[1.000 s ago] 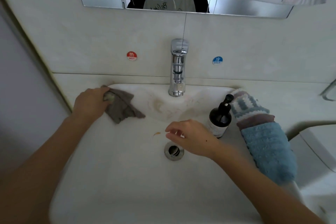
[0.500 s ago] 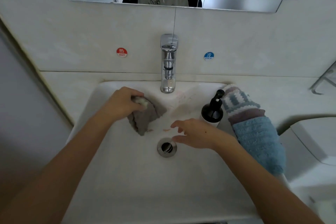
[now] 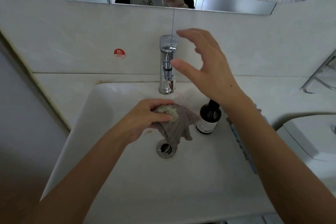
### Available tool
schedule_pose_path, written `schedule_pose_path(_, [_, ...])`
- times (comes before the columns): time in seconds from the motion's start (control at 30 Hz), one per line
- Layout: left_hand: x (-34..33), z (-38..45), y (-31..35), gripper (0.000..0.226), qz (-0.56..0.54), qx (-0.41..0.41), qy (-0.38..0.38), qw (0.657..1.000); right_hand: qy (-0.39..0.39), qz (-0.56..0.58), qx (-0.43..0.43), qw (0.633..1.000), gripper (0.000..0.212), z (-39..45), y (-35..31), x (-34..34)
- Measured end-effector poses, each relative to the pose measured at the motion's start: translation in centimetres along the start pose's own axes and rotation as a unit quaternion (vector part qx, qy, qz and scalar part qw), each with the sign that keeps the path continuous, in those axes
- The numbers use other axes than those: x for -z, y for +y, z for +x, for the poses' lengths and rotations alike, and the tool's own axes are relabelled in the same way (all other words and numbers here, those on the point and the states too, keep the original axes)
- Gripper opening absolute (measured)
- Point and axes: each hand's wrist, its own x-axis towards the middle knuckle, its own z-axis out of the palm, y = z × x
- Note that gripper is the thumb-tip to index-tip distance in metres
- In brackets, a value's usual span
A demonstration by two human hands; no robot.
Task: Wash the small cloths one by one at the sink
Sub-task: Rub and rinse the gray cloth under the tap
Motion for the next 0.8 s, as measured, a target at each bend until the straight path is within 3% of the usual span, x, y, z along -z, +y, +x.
schedule_pose_path(0.07, [-0.4, -0.2, 0.1, 0.044, -0.013, -0.008, -0.004, 1.0, -0.063, -0.004, -0.018, 0.998, 0.066, 1.7, 0.5, -0.4])
schedule_pose_path(0.17, [-0.5, -0.3, 0.1, 0.043, -0.034, -0.016, -0.001, 0.999, -0.121, 0.003, -0.03, 0.992, 0.064, 3.0, 1.3, -1.3])
schedule_pose_path(0.3, [-0.3, -0.2, 0.0, 0.045, -0.04, -0.018, 0.007, 0.999, -0.105, 0.001, -0.006, 0.994, 0.049, 3.4, 2.1, -2.2])
schedule_pose_path(0.8, [0.2, 0.1, -0.2, 0.051, -0.078, -0.037, 0.022, 0.996, -0.087, 0.024, -0.041, 0.995, 0.037, 4.5, 1.5, -2.5])
